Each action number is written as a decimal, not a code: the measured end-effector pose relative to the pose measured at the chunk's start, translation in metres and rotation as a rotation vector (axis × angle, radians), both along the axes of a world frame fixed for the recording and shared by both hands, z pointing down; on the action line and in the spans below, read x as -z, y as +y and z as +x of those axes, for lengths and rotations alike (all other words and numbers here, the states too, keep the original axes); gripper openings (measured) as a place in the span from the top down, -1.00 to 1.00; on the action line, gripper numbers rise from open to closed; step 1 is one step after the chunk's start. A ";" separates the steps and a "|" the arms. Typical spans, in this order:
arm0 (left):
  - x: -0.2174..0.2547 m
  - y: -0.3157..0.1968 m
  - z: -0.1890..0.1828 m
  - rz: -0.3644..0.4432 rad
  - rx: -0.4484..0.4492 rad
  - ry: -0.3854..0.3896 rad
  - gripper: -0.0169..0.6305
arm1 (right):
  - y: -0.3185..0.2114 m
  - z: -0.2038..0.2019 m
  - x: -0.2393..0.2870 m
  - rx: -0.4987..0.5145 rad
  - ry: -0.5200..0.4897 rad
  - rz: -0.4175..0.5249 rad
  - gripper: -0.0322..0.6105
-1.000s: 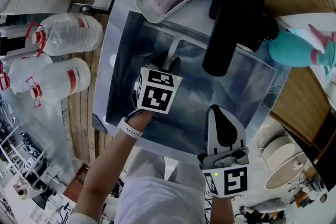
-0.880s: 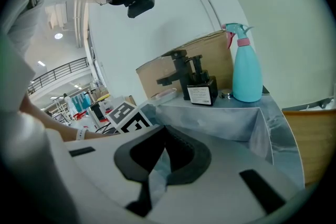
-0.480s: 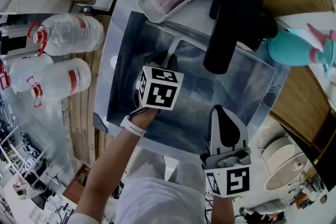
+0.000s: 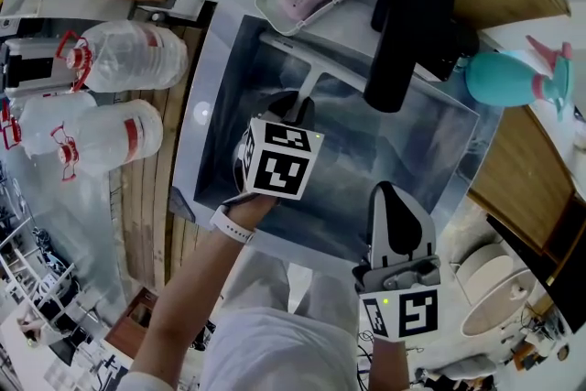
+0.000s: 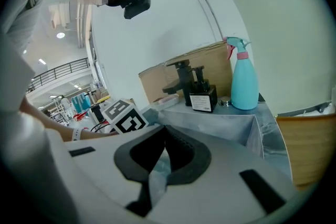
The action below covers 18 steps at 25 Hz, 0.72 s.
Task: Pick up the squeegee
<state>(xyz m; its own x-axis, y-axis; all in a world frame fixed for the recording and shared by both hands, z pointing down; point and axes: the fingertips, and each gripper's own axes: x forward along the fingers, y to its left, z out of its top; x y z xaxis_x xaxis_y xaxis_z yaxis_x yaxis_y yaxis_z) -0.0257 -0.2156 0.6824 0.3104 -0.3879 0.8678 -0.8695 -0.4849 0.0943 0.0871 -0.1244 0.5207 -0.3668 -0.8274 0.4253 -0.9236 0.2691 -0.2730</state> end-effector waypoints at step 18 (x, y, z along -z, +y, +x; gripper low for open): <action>0.128 0.055 -0.005 0.130 0.028 0.096 0.74 | 0.036 0.005 0.085 -0.017 0.029 0.115 0.88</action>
